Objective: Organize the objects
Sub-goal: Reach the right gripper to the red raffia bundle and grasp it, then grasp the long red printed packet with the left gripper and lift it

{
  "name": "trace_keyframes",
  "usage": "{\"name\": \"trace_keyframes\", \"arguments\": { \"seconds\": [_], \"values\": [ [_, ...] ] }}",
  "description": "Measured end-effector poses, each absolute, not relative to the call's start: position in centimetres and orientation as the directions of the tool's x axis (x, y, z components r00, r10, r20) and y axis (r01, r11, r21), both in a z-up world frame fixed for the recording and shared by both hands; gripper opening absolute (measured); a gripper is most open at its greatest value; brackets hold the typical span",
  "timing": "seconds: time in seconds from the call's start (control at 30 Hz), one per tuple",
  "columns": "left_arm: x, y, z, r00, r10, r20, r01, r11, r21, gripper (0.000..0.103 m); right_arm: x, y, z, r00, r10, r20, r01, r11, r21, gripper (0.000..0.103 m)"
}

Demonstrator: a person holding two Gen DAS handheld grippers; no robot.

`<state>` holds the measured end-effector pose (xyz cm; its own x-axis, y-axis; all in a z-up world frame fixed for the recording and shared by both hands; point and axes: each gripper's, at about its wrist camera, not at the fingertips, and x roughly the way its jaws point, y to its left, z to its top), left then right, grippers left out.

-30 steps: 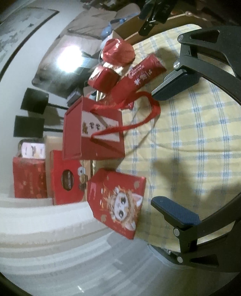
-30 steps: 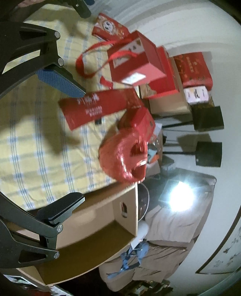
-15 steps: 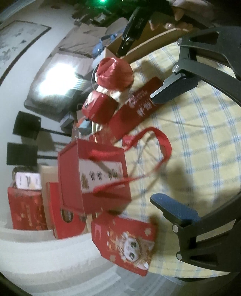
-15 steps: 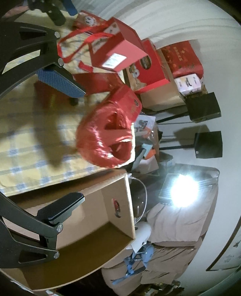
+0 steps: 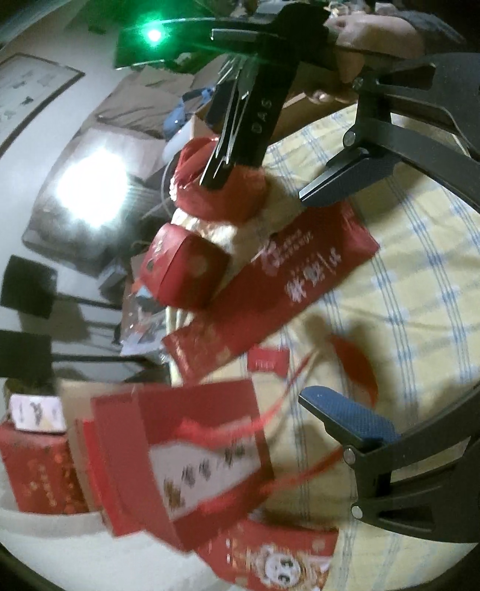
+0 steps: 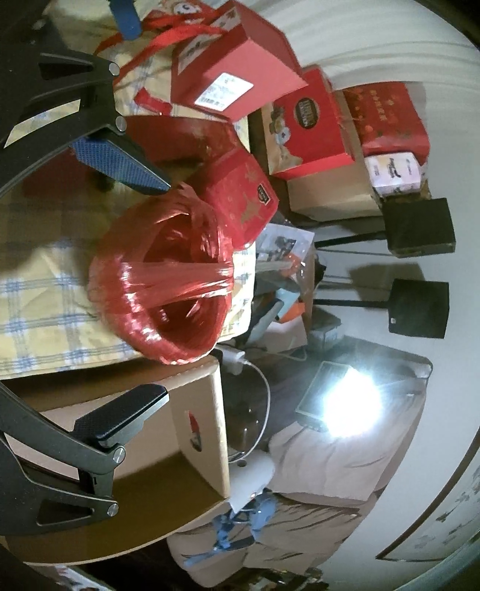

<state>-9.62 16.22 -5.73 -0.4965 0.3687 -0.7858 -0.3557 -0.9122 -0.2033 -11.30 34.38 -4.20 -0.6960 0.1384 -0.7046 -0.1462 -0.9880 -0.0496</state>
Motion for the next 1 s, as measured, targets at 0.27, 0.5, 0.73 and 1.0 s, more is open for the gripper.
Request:
{"name": "trace_keyframes", "arguments": {
  "seconds": [0.27,0.5,0.73,1.0],
  "values": [
    [-11.3,19.1,-7.8,-0.417,0.38,-0.826,-0.353,-0.905,-0.238,0.092,-12.4,34.4,-4.6,-0.702,0.121,-0.702,-0.118,-0.992,-0.053,0.103],
    [-12.0,20.4,-9.9,-0.377,0.329,-0.866,-0.308,-0.926,-0.218,0.092,-12.3,34.3,-4.5,-0.704,0.091,-0.704,-0.103,-0.994,-0.025,0.103],
    [-11.5,21.7,-11.0,-0.394,0.274,-0.877,-0.304,-0.94,-0.157,0.093,-12.7,33.9,-5.3,-0.691,0.133,-0.71,-0.11,-0.991,-0.079,0.103],
    [-10.0,21.4,-11.0,-0.456,0.237,-0.858,-0.314,-0.945,-0.094,0.054,-12.8,34.1,-5.6,-0.694,0.132,-0.708,-0.112,-0.991,-0.075,0.101]
  ]
}}
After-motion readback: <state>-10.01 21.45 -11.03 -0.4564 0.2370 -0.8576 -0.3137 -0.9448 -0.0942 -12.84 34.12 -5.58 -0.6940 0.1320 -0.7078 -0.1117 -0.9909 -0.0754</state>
